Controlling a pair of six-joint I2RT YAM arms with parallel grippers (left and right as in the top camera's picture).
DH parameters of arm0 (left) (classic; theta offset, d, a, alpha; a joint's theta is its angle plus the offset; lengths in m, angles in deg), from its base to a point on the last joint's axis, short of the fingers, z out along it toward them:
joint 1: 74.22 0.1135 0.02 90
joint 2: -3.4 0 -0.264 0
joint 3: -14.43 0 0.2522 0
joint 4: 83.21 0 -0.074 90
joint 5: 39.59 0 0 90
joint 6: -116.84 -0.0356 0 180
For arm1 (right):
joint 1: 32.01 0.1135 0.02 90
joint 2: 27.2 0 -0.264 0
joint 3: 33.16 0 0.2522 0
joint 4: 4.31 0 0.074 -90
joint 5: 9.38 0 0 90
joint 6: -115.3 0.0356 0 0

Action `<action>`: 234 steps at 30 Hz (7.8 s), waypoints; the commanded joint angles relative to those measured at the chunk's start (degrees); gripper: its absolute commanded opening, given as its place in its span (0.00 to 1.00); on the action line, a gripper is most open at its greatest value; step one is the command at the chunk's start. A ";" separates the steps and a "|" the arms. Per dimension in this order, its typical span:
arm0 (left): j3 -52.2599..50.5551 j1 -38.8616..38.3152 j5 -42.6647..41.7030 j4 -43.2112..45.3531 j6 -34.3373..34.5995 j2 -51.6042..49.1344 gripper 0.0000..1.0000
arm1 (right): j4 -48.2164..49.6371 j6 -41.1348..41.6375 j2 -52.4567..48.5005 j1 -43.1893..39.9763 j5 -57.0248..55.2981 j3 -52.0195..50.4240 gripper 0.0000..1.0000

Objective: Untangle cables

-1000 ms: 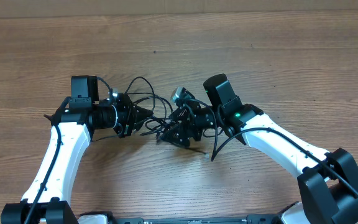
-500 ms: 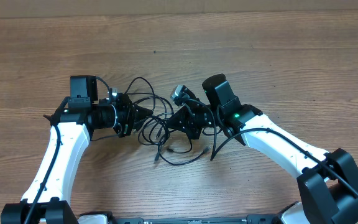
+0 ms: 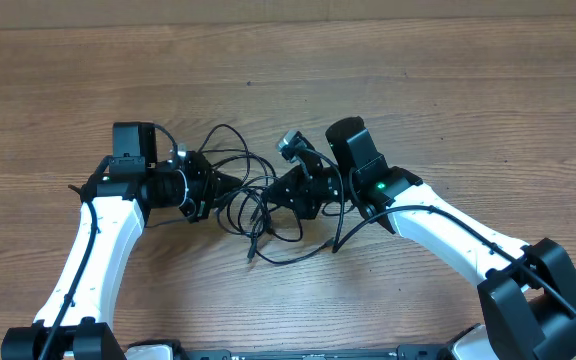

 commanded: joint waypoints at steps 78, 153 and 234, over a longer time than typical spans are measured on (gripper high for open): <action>0.63 -0.33 22.67 -13.77 -20.68 0.66 0.04 | -15.63 -17.07 8.20 7.21 1.90 0.63 1.00; 0.63 -8.20 17.18 -9.79 -13.05 0.66 0.04 | -11.69 -12.61 3.15 13.62 -14.84 0.33 0.04; 0.63 -1.81 -7.37 -4.57 -19.30 0.66 0.04 | -28.92 -4.44 11.61 10.01 -23.04 4.13 0.09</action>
